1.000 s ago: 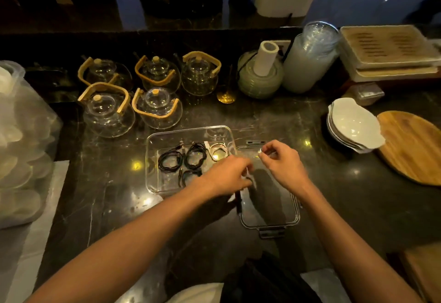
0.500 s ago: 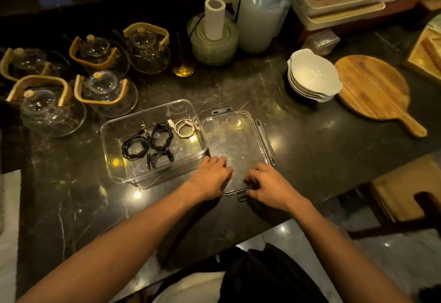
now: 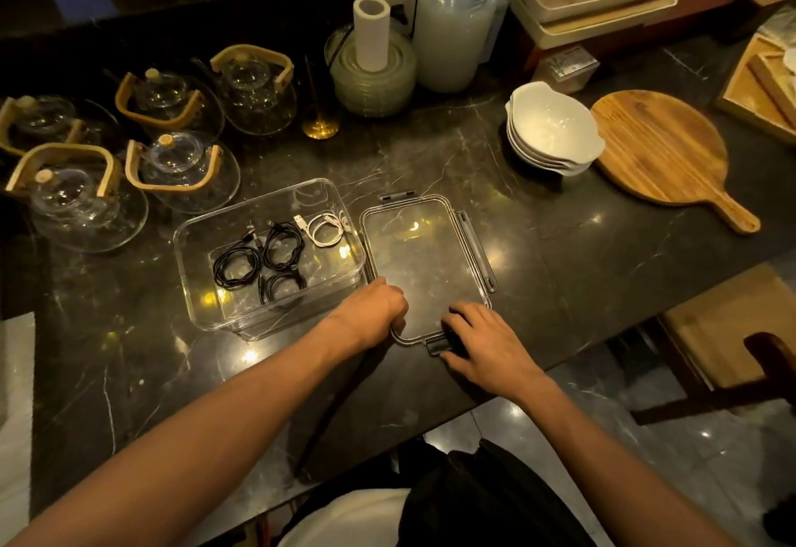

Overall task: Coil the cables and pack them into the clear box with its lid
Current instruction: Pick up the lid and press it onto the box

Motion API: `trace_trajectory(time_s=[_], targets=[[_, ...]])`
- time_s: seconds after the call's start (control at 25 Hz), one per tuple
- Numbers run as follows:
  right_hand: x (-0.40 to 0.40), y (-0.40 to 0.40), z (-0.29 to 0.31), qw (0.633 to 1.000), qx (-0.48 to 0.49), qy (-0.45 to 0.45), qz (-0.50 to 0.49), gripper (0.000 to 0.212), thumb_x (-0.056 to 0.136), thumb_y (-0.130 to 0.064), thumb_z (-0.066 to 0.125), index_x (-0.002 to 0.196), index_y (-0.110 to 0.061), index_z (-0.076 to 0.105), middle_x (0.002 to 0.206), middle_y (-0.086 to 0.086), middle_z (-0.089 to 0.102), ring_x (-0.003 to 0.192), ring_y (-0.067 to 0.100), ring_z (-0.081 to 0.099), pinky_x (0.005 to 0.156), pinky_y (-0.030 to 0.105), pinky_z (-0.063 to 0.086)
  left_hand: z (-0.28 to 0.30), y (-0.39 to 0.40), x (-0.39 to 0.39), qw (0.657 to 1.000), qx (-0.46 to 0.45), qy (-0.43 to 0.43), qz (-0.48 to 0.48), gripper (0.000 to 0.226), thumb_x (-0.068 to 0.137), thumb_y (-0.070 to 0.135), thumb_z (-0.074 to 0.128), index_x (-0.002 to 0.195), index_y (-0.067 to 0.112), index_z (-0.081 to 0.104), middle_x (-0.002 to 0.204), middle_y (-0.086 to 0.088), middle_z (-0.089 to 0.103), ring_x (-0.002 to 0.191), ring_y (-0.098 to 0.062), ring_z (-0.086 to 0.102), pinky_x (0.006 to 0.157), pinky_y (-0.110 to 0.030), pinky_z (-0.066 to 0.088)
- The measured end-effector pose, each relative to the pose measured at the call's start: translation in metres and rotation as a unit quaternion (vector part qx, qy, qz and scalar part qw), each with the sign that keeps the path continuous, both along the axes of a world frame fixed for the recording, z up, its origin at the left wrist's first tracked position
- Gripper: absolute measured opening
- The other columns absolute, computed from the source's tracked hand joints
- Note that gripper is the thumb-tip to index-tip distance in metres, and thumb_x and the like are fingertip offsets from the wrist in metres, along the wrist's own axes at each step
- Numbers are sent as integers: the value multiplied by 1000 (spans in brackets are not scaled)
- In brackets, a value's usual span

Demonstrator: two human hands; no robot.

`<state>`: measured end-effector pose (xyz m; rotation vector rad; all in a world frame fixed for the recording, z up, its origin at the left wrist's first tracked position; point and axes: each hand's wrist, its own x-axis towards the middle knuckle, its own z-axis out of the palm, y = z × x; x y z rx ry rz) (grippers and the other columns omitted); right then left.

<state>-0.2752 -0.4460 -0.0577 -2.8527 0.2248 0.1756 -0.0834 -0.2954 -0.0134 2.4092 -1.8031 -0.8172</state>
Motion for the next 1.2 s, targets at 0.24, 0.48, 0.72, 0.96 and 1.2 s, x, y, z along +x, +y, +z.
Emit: trace_trajectory(time_s=[0.24, 0.48, 0.72, 0.96, 1.2], targets=[[-18, -14, -9, 993, -86, -75, -32, 57, 78, -20, 78, 130, -6, 59, 123, 17, 62, 112, 35, 62, 92, 43, 53, 24, -17, 2, 995, -97, 31, -19, 10, 87, 7, 67, 88, 12, 76, 92, -2, 68, 95, -20, 59, 73, -23, 38], [-20, -26, -15, 970, -149, -176, -78, 48, 86, -16, 62, 129, 3, 56, 117, 25, 67, 101, 38, 66, 82, 46, 57, 60, -38, 20, 982, -173, 71, -27, 7, 89, 17, 74, 96, 18, 76, 94, 7, 64, 93, -10, 56, 87, -31, 50], [10, -39, 41, 936, -118, -272, -188, 35, 75, -5, 71, 107, -5, 57, 96, 18, 67, 79, 35, 63, 67, 44, 50, 93, -51, 28, 932, -314, 167, 68, 12, 86, 19, 79, 97, 18, 75, 95, 3, 67, 89, -7, 62, 83, -29, 54], [68, -56, 128, 888, -45, -402, -220, 13, 91, -6, 55, 100, 1, 62, 86, 14, 59, 78, 19, 47, 66, 27, 34, 125, -32, 65, 784, -416, 333, 320, 39, 84, 19, 81, 121, 14, 70, 113, -5, 72, 104, -14, 70, 89, -27, 57], [134, -33, 205, 805, 305, -410, -301, 21, 107, -29, 49, 98, -15, 62, 85, 6, 64, 76, 11, 59, 65, 19, 47, 118, 32, 117, 691, -387, 325, 517, 76, 84, 52, 74, 147, 21, 44, 131, 0, 59, 121, -13, 60, 97, -32, 54]])
